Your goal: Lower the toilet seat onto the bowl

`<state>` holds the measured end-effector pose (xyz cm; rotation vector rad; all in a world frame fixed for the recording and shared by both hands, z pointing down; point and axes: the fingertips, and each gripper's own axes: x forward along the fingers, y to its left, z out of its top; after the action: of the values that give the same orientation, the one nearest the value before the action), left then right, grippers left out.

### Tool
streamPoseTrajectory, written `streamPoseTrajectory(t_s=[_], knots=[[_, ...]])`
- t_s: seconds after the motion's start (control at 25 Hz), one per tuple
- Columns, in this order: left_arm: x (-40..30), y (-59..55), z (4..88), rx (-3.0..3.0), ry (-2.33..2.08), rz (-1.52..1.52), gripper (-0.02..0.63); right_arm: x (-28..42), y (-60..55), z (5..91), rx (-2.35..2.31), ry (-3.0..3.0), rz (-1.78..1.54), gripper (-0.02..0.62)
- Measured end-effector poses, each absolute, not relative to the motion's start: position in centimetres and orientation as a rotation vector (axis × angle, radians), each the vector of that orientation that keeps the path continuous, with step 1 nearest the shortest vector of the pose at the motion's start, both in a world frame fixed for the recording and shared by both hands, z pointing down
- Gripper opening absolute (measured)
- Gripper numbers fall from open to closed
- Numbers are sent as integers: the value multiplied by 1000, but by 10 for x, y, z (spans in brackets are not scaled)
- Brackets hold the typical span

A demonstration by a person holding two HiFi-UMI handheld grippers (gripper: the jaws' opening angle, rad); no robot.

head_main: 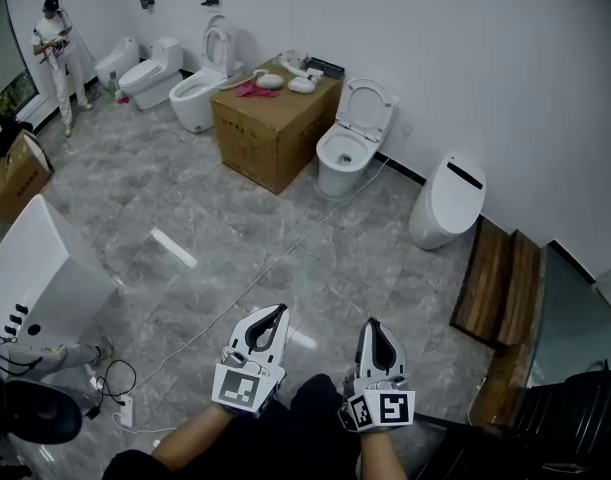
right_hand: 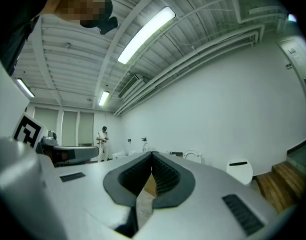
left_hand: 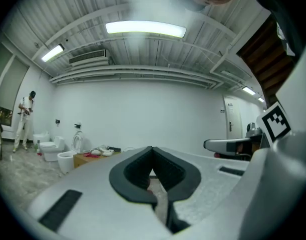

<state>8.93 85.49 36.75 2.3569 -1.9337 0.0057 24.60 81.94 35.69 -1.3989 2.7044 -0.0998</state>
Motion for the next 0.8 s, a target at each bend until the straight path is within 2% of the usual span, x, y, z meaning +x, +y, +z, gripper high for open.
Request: streamPoseTrajectory(t_s=[0.28,0.8], knots=[[60,796,381,2337,-1952,5,5,217,754,368,-1417,2698,-106,25],[25,539,357,2330,-1968,-4,5,177,492,345,-1349,2714,-105,25]])
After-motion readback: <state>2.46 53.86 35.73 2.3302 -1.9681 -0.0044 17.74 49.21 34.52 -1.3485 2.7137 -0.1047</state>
